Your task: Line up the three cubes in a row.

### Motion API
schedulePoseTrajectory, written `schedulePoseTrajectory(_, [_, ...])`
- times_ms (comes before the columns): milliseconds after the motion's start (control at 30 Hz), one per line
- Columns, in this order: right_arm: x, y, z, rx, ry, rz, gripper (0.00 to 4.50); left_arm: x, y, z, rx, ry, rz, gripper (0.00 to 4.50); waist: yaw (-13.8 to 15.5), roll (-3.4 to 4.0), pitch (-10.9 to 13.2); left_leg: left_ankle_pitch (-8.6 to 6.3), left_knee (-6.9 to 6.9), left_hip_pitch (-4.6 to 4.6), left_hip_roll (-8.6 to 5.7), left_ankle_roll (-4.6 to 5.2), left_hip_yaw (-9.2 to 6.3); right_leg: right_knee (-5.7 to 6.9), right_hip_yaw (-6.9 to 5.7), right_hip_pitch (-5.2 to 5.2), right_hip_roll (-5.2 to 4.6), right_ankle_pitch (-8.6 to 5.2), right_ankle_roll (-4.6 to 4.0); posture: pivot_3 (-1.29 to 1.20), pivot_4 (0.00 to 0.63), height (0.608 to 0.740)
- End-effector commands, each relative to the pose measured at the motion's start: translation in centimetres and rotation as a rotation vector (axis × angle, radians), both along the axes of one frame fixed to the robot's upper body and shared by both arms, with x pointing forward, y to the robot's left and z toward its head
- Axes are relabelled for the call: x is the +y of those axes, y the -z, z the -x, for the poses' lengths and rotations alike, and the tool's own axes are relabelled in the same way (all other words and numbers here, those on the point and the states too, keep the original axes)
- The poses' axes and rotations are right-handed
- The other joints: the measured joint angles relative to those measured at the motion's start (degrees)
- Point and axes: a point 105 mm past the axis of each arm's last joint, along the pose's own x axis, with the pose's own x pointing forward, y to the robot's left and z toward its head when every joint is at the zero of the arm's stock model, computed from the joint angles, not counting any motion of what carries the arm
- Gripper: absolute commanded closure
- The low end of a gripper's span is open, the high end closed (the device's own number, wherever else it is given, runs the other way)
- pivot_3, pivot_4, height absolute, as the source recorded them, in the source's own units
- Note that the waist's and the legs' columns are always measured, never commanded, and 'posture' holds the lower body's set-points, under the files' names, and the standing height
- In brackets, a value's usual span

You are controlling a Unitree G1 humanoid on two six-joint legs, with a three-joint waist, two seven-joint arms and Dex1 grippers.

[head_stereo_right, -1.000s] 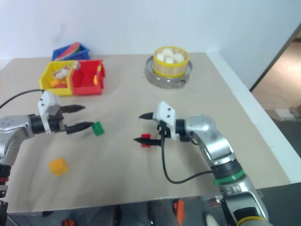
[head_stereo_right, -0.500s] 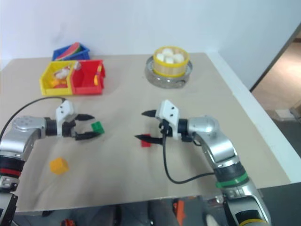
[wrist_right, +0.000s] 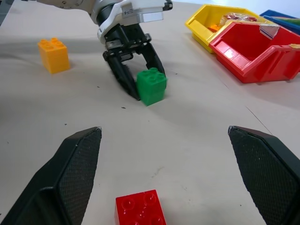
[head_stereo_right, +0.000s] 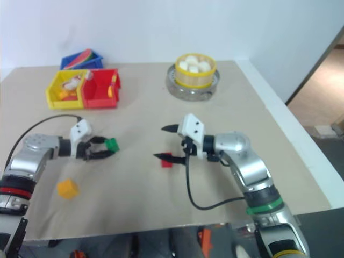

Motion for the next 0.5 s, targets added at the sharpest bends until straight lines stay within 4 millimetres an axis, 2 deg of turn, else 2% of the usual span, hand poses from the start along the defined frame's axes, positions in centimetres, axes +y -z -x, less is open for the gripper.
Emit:
schedulePoseTrajectory(33, [-0.3, -1.3, 0.0, -0.061, 0.001, -0.006, 0.0, 0.1, -0.3, -0.5, -0.021, -0.016, 0.001, 2.79, 0.0, 0.0, 0.0, 0.0, 0.03, 0.0, 0.0, 0.0, 0.0, 0.01, 0.0, 0.01, 0.0, 0.01, 0.01, 0.0, 0.15, 0.74])
schedulePoseTrajectory(67, [-0.3, -1.3, 0.0, -0.061, 0.002, -0.004, 0.0, 0.1, -0.2, -0.5, -0.019, -0.014, -0.001, 3.12, 0.0, 0.0, 0.0, 0.0, 0.05, 0.0, 0.0, 0.0, 0.0, 0.01, -0.01, 0.02, 0.0, 0.02, 0.03, 0.0, 0.15, 0.74])
schedulePoseTrajectory(100, [-0.4, -1.3, 0.0, -0.061, 0.003, -0.003, 0.0, 0.0, 0.0, -0.4, -0.018, -0.012, -0.002, 3.22, 0.0, 0.0, 0.0, 0.0, 0.07, 0.0, 0.0, 0.0, 0.0, 0.02, -0.01, 0.03, -0.01, 0.03, 0.04, 0.0, 0.15, 0.74])
schedulePoseTrajectory(333, [-0.6, -1.2, 0.0, -0.062, 0.007, 0.008, 0.0, -0.2, -0.2, -0.5, -0.051, 0.014, -0.016, 3.22, 0.0, 0.0, 0.0, 0.0, 0.11, 0.0, -0.02, 0.0, 0.01, 0.02, 0.01, 0.04, -0.02, 0.05, 0.08, 0.0, 0.15, 0.74])
schedulePoseTrajectory(500, [-0.5, -1.7, 0.5, -0.02, -0.028, -0.015, 0.0, -2.6, -1.8, 1.1, -0.124, 0.238, -0.053, 3.22, 0.01, 0.0, 0.0, 0.0, 0.11, -0.07, -0.02, 0.0, 0.02, 0.0, 0.01, 0.01, -0.02, 0.05, 0.08, 0.0, 0.15, 0.74])
